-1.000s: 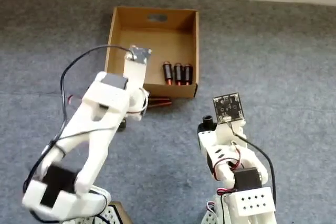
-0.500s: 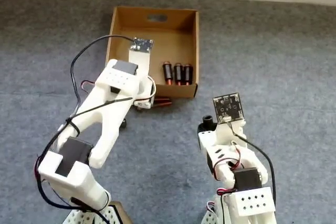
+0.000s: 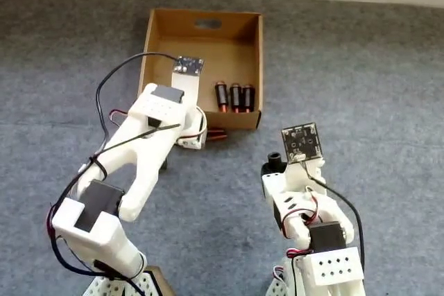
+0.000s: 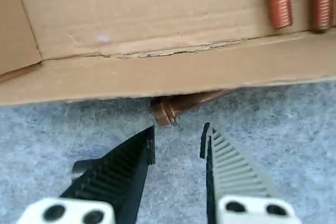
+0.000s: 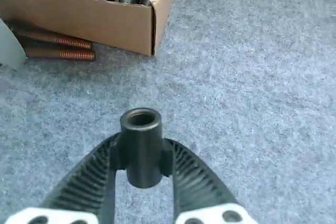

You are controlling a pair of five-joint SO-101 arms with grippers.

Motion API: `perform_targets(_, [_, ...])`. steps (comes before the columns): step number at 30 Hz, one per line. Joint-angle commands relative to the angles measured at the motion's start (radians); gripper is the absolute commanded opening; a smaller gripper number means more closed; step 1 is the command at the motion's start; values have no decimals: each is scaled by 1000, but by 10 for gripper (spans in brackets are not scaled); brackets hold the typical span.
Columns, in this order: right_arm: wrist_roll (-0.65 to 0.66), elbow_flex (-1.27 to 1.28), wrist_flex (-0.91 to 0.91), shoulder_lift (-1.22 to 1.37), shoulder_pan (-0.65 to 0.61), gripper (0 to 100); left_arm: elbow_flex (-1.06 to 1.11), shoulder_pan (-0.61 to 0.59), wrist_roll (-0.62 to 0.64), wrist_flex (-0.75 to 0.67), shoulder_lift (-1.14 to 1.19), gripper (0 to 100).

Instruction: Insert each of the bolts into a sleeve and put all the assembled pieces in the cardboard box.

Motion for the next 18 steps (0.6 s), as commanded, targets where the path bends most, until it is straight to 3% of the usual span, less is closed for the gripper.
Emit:
perform_targets(1, [-2, -7, -13, -12, -10, 5, 24, 4, 8, -57, -5, 167])
perform_targets(7, [-2, -7, -13, -12, -10, 5, 73, 4, 8, -147, -5, 167])
perform_targets(15, [-2, -5, -13, -13, -10, 5, 85, 4, 8, -161, -5, 166])
perform_targets(18, [-2, -5, -13, -13, -7, 5, 85, 4, 6, -158, -5, 101])
